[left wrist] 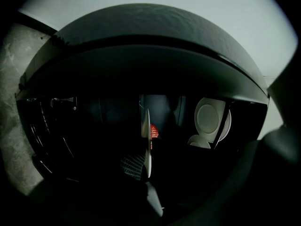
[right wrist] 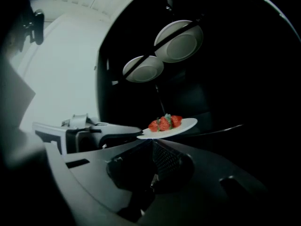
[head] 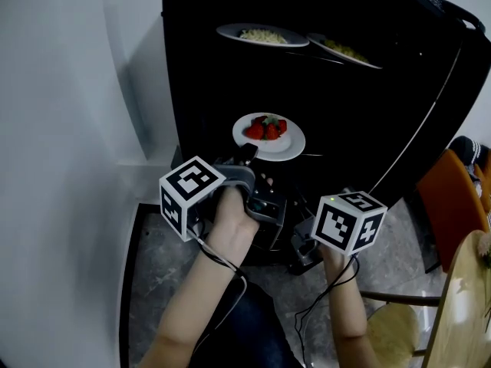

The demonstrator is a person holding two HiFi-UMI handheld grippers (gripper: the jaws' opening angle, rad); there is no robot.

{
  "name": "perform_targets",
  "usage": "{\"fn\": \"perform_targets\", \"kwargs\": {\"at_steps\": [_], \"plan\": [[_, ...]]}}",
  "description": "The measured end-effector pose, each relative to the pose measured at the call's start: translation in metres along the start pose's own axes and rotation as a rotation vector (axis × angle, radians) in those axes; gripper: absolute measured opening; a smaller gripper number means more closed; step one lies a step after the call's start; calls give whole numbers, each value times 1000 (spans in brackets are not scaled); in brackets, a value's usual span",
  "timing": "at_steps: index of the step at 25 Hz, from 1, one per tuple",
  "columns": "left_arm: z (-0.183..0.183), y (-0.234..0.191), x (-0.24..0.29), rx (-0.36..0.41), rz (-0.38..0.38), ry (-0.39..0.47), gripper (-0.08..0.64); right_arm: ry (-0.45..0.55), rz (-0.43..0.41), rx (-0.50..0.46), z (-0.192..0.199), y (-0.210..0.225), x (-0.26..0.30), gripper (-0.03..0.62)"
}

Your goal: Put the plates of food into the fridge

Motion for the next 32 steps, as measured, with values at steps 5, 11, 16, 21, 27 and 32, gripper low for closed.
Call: {"fn": "perform_targets", "kwargs": {"at_steps": [5, 11, 16, 21, 27, 32], "plan": [[-1, -1, 1, 25, 0, -7, 26, -27, -60, -55, 3, -18, 6, 15], [11, 2, 0, 50, 24, -64, 26, -25, -17, -69, -4, -9, 17, 14], [18, 12, -13, 154, 88, -78, 26, -7, 17, -53, -11, 4, 30, 14], [22, 28, -29, 462, 138, -39, 26, 36, 67, -28, -21, 18, 37, 14], [33, 40, -31, 930, 121, -86, 25, 214, 99, -59, -27, 8, 6, 14], [44, 73, -32, 1494, 167, 53, 20, 431, 211, -167, -36, 1, -37, 14]]}}
Point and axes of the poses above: the fingertips, and each gripper's own axes: x forward along the fingers, y to its right, z out of its underside, the point moved 4 cm from there along -x, backward along the fingers, and after that the axes turned 3 degrees about x, right-handed, at the moved point
